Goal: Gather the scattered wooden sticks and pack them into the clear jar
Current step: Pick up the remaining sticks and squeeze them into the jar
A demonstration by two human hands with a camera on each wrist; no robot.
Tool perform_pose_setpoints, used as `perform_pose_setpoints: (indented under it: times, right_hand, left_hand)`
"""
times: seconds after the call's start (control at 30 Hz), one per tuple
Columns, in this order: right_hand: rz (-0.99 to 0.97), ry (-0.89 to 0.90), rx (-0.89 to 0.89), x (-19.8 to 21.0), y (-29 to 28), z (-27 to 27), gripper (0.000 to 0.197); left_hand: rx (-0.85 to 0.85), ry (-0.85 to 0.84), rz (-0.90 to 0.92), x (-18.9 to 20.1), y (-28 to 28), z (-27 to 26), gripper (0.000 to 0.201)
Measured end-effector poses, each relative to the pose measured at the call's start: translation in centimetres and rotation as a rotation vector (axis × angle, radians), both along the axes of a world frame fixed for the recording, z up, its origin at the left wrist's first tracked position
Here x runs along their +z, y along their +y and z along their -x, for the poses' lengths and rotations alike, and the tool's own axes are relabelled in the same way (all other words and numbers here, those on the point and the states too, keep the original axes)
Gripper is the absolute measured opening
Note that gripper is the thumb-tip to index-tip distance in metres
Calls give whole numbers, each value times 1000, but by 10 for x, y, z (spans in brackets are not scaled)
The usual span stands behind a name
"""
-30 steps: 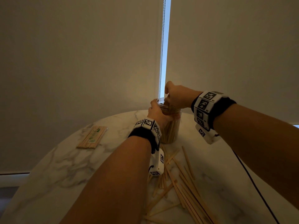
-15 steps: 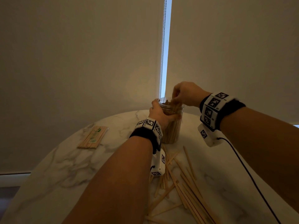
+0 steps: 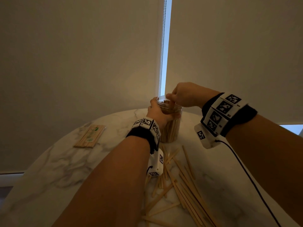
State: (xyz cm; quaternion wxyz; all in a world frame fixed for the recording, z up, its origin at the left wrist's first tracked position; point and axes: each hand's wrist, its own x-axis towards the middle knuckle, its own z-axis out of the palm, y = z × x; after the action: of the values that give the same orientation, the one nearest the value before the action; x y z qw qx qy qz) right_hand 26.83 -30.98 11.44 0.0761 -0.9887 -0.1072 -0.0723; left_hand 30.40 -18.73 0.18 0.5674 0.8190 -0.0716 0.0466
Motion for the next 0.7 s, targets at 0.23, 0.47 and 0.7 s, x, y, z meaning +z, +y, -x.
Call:
perform_pose_setpoints:
  times: [0.23,0.47,0.7]
  right_hand:
    - [-117,-134,60,-20,-2,20,43]
    - [-139,63,-50,-53,-28,79,34]
    - [90,508,-16,-105,-28,122,71]
  left_hand:
    - [20,12,16,7,-2,13,134]
    - [63,166,-337,44,14,51,127]
    - [-96,284,-1004,32,59,143,90]
